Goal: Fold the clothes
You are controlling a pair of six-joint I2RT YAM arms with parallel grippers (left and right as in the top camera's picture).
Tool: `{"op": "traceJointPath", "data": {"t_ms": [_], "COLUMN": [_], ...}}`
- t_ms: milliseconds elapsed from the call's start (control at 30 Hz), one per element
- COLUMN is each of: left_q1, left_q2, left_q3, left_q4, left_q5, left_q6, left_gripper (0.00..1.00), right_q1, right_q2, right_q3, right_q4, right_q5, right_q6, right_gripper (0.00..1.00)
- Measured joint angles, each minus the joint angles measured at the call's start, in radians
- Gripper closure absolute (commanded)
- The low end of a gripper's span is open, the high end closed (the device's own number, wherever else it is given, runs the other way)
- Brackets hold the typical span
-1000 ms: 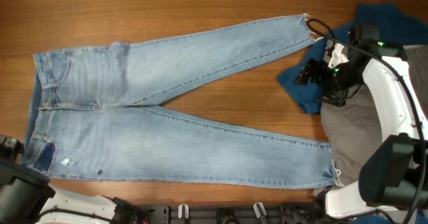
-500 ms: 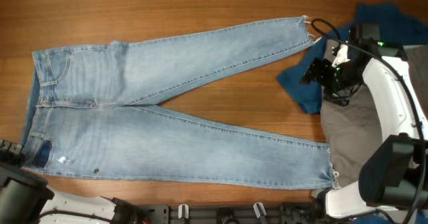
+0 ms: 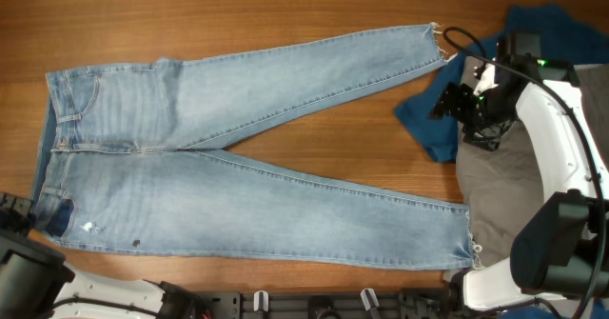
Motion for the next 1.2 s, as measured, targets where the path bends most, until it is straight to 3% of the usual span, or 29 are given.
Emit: {"op": "traceJointPath", "data": {"t_ms": [167, 267, 300, 333, 367, 433, 467, 533, 567, 633, 733, 767, 867, 933, 1067, 1133, 1200], "left_q1": [0.0, 0.0, 0.0, 0.0, 0.0, 0.0, 0.002, 0.007, 0.015, 0.034, 0.042, 0.042, 0.042, 0.042, 0.043, 0.045, 0.045], "left_q2": [0.029, 0.029, 0.028, 0.024, 0.022, 0.019, 0.019, 0.019, 0.019, 0.019, 0.019, 0.019, 0.019, 0.019, 0.019, 0.019, 0.019], "left_q3": [0.088, 0.19, 0.221, 0.233, 0.237, 0.238, 0.238, 0.238, 0.238, 0.238, 0.238, 0.238, 0.238, 0.238, 0.238, 0.238, 0.238], "left_q4": [-0.144, -0.224, -0.225, -0.226, -0.232, -0.245, -0.248, -0.251, -0.254, -0.259, -0.262, -0.262, -0.261, -0.261, -0.262, -0.262, -0.257], "left_q5": [-0.009, -0.022, -0.027, -0.03, -0.037, -0.076, -0.098, -0.112, -0.116, -0.124, -0.131, -0.131, -0.134, -0.134, -0.104, -0.092, -0.068], "left_q6": [-0.023, -0.034, -0.035, -0.038, -0.04, -0.056, -0.061, -0.069, -0.076, -0.081, -0.084, -0.084, -0.084, -0.084, -0.084, -0.084, -0.087], "left_gripper": [0.96, 0.96, 0.96, 0.96, 0.96, 0.96, 0.96, 0.96, 0.96, 0.96, 0.96, 0.96, 0.96, 0.96, 0.94, 0.93, 0.93], "right_q1": [0.0, 0.0, 0.0, 0.0, 0.0, 0.002, 0.016, 0.057, 0.095, 0.167, 0.221, 0.24, 0.302, 0.32, 0.32, 0.296, 0.264], "right_q2": [0.0, 0.0, 0.003, 0.003, 0.006, 0.006, 0.006, 0.007, 0.007, 0.007, 0.007, 0.005, -0.038, -0.036, -0.012, -0.002, 0.005], "right_q3": [-0.003, -0.103, -0.166, -0.177, -0.244, -0.327, -0.374, -0.432, -0.468, -0.499, -0.499, -0.5, -0.545, -0.559, -0.565, -0.543, -0.472], "right_q4": [-0.049, -0.019, 0.01, 0.016, 0.051, 0.096, 0.116, 0.137, 0.156, 0.167, 0.176, 0.189, 0.336, 0.465, 0.698, 0.747, 0.745], "right_q5": [0.043, 0.072, 0.074, 0.073, 0.049, -0.032, -0.084, -0.124, -0.141, -0.166, -0.17, -0.163, -0.182, -0.208, -0.208, -0.184, -0.181], "right_q6": [0.041, 0.106, 0.124, 0.132, 0.136, 0.13, 0.13, 0.137, 0.138, 0.142, 0.161, 0.179, 0.234, 0.219, 0.193, 0.193, 0.166], "right_gripper": [0.14, 0.4, 0.69, 0.79, 0.83, 0.81, 0.64, 0.51, 0.29, 0.23, 0.22, 0.27, 0.85, 0.96, 0.96, 0.51, 0.46]}}
